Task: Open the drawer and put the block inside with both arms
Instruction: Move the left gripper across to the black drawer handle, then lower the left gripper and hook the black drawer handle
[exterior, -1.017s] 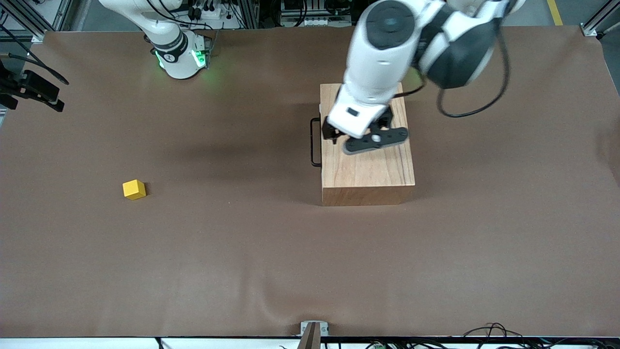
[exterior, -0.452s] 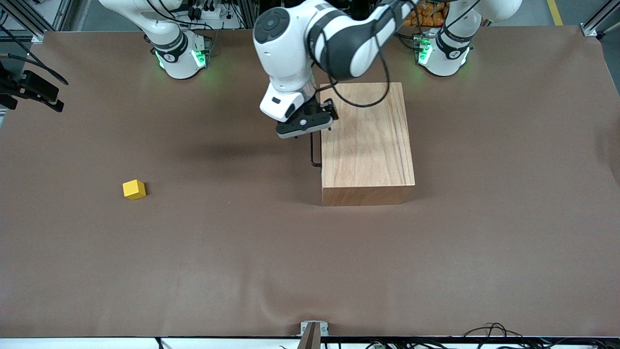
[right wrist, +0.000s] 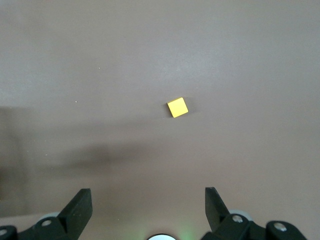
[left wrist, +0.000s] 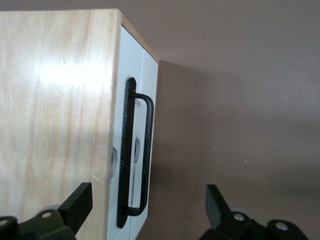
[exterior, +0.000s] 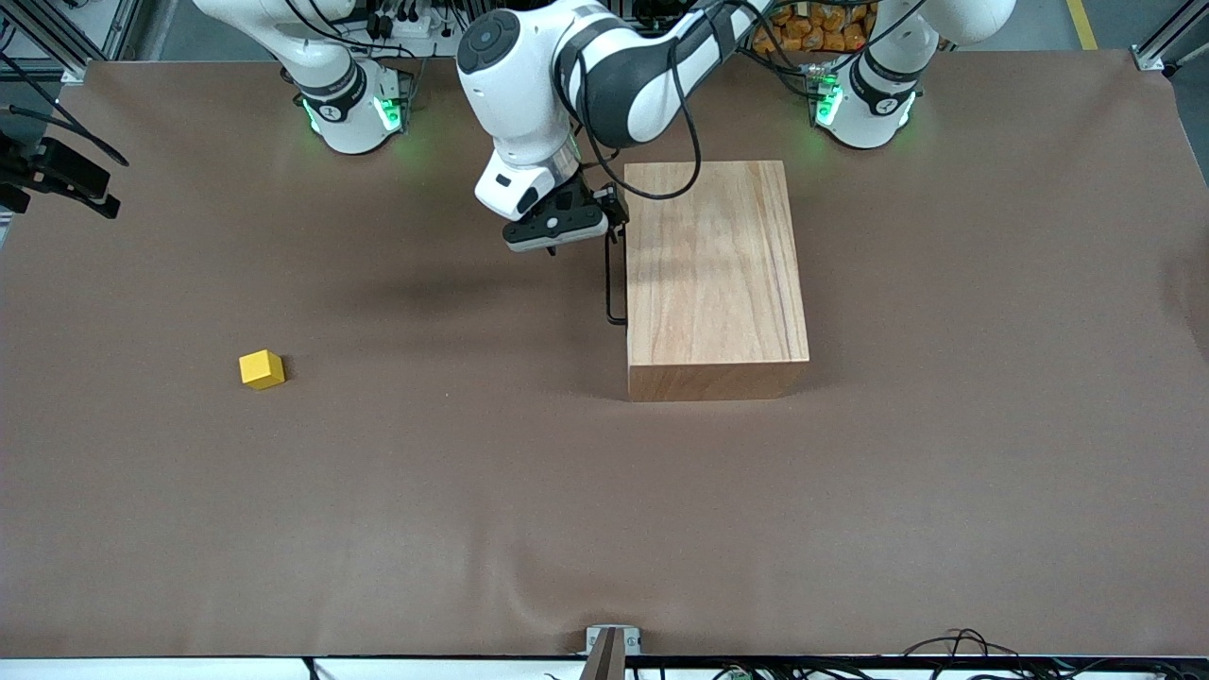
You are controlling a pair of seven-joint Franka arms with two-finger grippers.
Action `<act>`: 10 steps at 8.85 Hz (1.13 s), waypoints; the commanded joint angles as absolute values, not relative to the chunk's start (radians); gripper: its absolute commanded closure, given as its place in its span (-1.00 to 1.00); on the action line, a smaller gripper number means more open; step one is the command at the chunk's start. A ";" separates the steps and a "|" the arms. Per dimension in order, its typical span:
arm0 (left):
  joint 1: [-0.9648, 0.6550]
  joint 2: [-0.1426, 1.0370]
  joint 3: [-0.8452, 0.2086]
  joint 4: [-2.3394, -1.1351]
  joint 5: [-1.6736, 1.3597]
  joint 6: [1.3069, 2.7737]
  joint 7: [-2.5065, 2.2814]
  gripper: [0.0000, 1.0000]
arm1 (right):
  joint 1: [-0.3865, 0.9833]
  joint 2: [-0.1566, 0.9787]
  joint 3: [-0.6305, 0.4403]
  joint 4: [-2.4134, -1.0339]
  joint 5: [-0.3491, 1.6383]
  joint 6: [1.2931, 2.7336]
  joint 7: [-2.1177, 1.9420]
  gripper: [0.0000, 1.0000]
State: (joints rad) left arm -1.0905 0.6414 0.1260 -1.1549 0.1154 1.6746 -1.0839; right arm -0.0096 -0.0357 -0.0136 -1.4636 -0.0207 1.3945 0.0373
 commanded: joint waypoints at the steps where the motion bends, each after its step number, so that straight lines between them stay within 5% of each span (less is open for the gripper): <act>1: -1.115 0.707 0.141 -1.123 0.143 1.667 -1.088 -1.00 | -0.023 -0.041 -0.005 -1.470 -0.025 1.394 0.040 -1.00; 10: -1.109 0.810 0.140 -1.131 0.143 1.672 -1.026 -1.00 | -0.031 -0.041 -0.005 -1.470 -0.023 1.396 0.040 -1.00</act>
